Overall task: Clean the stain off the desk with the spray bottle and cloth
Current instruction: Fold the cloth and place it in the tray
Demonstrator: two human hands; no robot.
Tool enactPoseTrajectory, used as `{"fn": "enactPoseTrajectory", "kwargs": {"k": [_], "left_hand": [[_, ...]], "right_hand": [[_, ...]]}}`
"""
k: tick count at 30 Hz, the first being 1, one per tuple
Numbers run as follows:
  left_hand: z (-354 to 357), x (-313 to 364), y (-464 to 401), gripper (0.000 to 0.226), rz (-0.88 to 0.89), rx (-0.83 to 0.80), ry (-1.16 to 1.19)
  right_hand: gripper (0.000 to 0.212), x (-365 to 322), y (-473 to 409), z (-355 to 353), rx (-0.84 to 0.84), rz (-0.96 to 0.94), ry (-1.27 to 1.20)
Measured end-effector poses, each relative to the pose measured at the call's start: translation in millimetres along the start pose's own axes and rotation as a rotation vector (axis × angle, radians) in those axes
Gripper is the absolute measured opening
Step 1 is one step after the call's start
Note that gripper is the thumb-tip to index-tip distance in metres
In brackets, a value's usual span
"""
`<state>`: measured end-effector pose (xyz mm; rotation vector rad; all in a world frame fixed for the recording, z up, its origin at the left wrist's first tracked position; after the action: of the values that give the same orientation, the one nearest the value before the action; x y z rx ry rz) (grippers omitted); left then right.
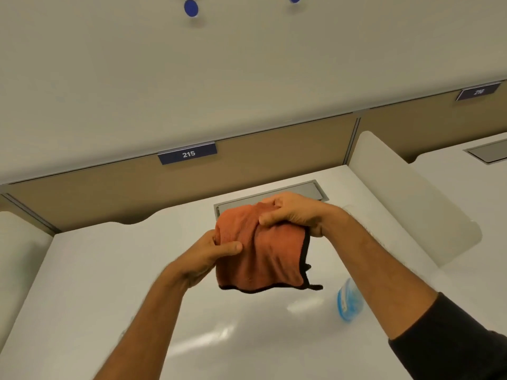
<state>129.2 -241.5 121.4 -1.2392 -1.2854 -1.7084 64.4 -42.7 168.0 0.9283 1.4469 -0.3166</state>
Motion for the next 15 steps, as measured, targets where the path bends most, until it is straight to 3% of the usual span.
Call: {"fn": "enactPoseTrajectory", "kwargs": {"k": [3, 6, 7, 9, 12, 13, 15], "left_hand": [[3, 3, -16, 0.077, 0.015, 0.227, 0.172], [10, 11, -31, 0.052, 0.050, 0.295, 0.344], [15, 14, -36, 0.049, 0.063, 0.297, 0.381], [24, 21, -42, 0.049, 0.089, 0.288, 0.422], [37, 28, -51, 0.051, 0.117, 0.279, 0.416], [41, 31, -54, 0.051, 0.124, 0.289, 0.397], [52, 34, -61, 0.050, 0.141, 0.300, 0.366]], "right_hand": [[0.054, 39, -4, -27, 0.305, 0.120, -0.476], [0.053, 63, -5, -28, 0.287, 0.087, -0.669], [0.057, 68, -6, -26, 0.266, 0.061, -0.647], [0.087, 77, -6, -23, 0.279, 0.022, -0.574], [0.119, 75, 0, -27, 0.276, -0.123, -0.231], [0.118, 71, 2, -32, 0.256, -0.159, -0.097], [0.094, 62, 9, -54, 0.290, -0.204, 0.144]]}}
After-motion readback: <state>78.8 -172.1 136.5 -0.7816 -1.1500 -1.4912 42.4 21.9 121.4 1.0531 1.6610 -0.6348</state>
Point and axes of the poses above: each hand's wrist, its own y-axis away from the middle knuckle, its own z-axis out of the palm, x = y × z, the point moved 5 cm from there along -y, towards the middle knuckle, and after that the axes turned 5 degrees about y, right-handed, at the moved point
